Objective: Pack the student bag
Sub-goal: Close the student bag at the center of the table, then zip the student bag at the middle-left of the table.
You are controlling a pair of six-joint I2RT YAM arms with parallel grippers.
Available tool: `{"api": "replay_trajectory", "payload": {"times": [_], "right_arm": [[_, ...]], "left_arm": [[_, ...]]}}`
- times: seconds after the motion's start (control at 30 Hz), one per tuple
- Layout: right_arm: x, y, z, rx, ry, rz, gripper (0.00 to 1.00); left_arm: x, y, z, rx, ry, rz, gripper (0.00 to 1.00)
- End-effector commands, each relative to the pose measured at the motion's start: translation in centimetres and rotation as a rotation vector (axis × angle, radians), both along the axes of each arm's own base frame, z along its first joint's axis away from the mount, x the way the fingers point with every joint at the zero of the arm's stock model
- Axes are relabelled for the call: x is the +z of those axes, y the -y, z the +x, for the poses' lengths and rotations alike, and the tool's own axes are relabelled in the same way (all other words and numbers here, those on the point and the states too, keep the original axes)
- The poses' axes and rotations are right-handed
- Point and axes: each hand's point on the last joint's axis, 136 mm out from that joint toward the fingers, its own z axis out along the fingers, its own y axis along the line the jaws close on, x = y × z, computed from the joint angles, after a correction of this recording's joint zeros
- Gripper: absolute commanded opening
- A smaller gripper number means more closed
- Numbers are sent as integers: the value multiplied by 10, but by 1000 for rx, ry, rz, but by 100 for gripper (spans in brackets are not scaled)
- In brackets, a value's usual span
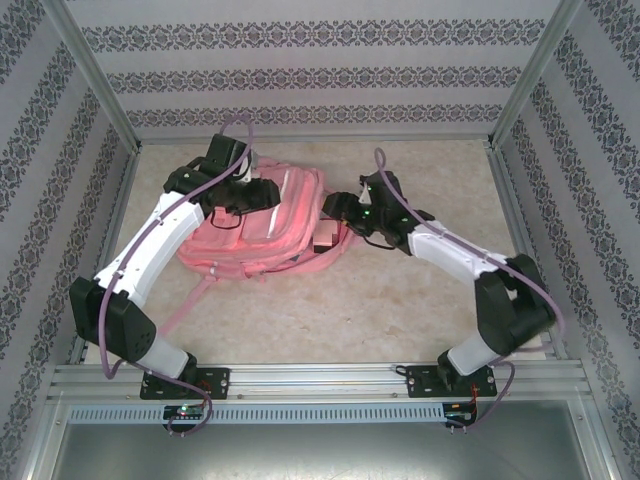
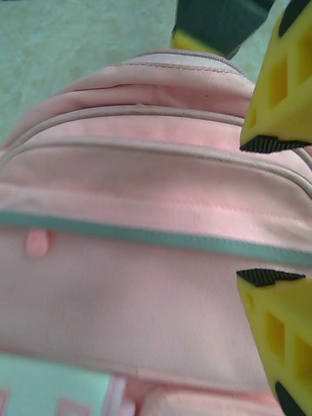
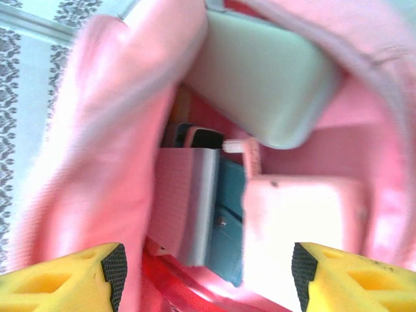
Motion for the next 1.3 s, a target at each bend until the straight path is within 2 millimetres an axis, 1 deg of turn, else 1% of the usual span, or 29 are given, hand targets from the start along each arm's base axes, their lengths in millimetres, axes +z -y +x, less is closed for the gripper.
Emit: {"api": "replay_trajectory", "payload": {"times": [0.0, 0.07, 0.13, 0.2, 0.3, 0.43, 0.57, 0.63, 0.73, 0.87, 1.0, 1.07, 1.1, 1.13, 1.17, 1.23, 1.27], "right_arm": [[3, 25, -12, -34, 63, -115, 69], [5, 29, -21, -17, 90, -145, 67], [6, 27, -31, 19, 119, -179, 67], [5, 21, -41, 65, 146, -216, 66], [3, 7, -57, 133, 185, -262, 64], [-5, -22, -81, 227, 234, -323, 60], [-18, -52, -102, 304, 265, -385, 56], [-25, -65, -110, 328, 273, -399, 55], [-36, -85, -121, 366, 273, -421, 52], [-49, -111, -136, 420, 287, -471, 49], [-61, -127, -143, 430, 273, -496, 48], [-62, -134, -145, 432, 271, -495, 48], [-63, -135, -146, 431, 269, -500, 48], [-63, -136, -146, 429, 269, -500, 48], [-64, -138, -147, 430, 267, -501, 48], [-67, -139, -146, 431, 260, -506, 47], [-69, -140, -146, 433, 257, -509, 47]], "left_arm": [[4, -28, -8, 114, 11, -2, 54], [-5, -42, -18, 178, -15, -1, 55], [-16, -58, -30, 255, -39, -4, 54], [-29, -72, -45, 338, -61, -9, 54], [-54, -87, -69, 468, -107, -55, 53], [-88, -97, -98, 622, -136, -156, 51], [-113, -94, -110, 677, -131, -272, 50], [-125, -92, -113, 685, -135, -303, 50], [-138, -85, -110, 659, -129, -338, 52], [-146, -80, -99, 621, -92, -356, 53], [-157, -83, -95, 607, -67, -315, 51], [-166, -86, -94, 603, -58, -295, 47], [-169, -88, -94, 610, -54, -287, 43], [-173, -89, -93, 613, -46, -286, 35], [-177, -90, -93, 618, -40, -286, 29], [-184, -90, -92, 632, -42, -292, 22], [-188, -89, -92, 632, -45, -298, 20]]}}
